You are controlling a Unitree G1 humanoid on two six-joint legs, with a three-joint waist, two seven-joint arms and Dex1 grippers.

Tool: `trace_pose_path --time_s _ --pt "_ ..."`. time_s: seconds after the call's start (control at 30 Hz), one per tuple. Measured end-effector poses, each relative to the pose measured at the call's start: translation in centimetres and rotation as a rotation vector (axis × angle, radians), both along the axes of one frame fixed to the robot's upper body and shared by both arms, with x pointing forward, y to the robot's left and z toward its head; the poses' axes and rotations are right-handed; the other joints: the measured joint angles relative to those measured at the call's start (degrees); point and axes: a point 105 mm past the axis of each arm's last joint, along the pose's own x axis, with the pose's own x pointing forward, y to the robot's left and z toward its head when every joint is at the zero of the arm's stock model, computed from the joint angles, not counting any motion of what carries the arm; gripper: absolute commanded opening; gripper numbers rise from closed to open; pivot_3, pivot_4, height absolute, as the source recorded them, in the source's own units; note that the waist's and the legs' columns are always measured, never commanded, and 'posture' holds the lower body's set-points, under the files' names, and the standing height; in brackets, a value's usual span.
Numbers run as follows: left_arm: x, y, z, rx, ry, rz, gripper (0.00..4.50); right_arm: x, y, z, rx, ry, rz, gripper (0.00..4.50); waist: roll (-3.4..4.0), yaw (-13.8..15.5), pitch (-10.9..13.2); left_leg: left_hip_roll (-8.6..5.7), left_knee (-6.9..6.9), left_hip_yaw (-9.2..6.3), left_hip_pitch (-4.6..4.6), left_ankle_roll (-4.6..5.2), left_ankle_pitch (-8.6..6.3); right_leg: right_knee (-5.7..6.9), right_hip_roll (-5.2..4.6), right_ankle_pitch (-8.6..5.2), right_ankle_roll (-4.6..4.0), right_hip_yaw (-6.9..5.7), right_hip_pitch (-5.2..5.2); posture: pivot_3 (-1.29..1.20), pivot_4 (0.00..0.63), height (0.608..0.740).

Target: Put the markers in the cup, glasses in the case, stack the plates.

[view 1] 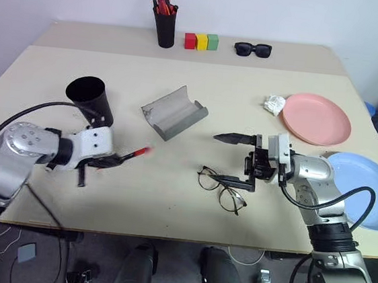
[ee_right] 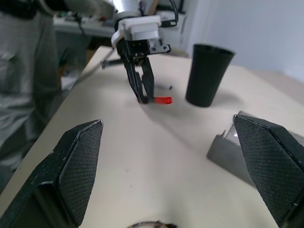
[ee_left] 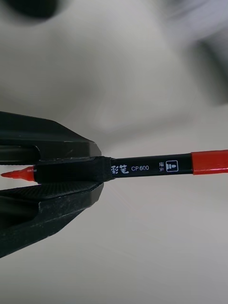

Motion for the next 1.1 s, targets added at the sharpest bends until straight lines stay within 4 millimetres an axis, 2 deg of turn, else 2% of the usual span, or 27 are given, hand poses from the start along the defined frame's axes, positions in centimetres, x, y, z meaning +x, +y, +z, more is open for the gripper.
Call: trace_pose_path --time_s 0.13,0.23,0.33,0.47,0.67,0.93,1.1 --pt "2.2 -3.1 3.9 -0.176 -0.149 0.043 0.04 1.0 -0.6 0.4 0.032 0.010 -0.046 4.50 0.01 0.05 0.00 -0.02 0.15 -0.01 0.02 0.00 0.00 0.12 0.01 0.00 0.02 0.00 0.04 0.00 0.150 0.740" --pt "4.6 -4.3 7.2 -0.338 -0.296 0.178 0.04 1.6 -0.4 0.7 0.046 0.010 -0.051 4.50 -0.03 0.03 0.01 -0.04 0.23 -0.06 0.03 0.00 0.00 0.18 0.01 0.00 0.03 -0.02 0.07 0.00 0.150 0.740" --pt "6.7 -2.2 9.5 -0.457 -0.482 0.434 0.04 2.2 -0.4 0.8 0.053 0.012 -0.057 4.50 -0.03 -0.60 0.01 -0.03 0.21 -0.06 0.06 0.00 0.00 0.33 0.01 0.01 0.03 0.01 -0.04 0.00 0.150 0.740" --pt "7.1 1.7 11.0 -0.533 -0.639 0.730 0.04 2.5 -0.2 0.8 0.061 0.013 -0.060 4.50 -0.03 -0.46 0.01 -0.04 0.20 -0.09 0.04 -0.01 0.01 0.47 0.02 -0.03 0.06 0.00 -0.12 0.00 0.150 0.740" --pt "6.4 4.6 11.6 -0.611 -0.762 0.981 0.04 2.7 0.6 1.4 0.081 -0.009 -0.034 4.50 -0.04 0.13 0.00 -0.06 0.29 -0.09 0.04 -0.07 0.04 0.48 0.01 -0.02 0.07 0.00 -0.06 0.00 0.150 0.740" --pt "5.8 6.2 10.1 -0.632 -0.795 1.108 0.04 2.7 0.8 0.8 0.068 0.017 -0.013 4.50 -0.05 -0.08 0.00 -0.08 0.25 -0.09 0.06 -0.10 0.05 0.48 0.00 -0.02 0.06 0.00 -0.07 0.00 0.150 0.740" --pt "5.8 6.7 8.2 -0.626 -0.790 1.156 0.04 2.8 1.5 0.7 0.115 0.042 -0.002 4.50 -0.05 0.04 0.00 -0.08 0.26 -0.11 0.05 -0.15 0.08 0.49 0.00 -0.02 0.06 0.00 -0.07 0.00 0.150 0.740"
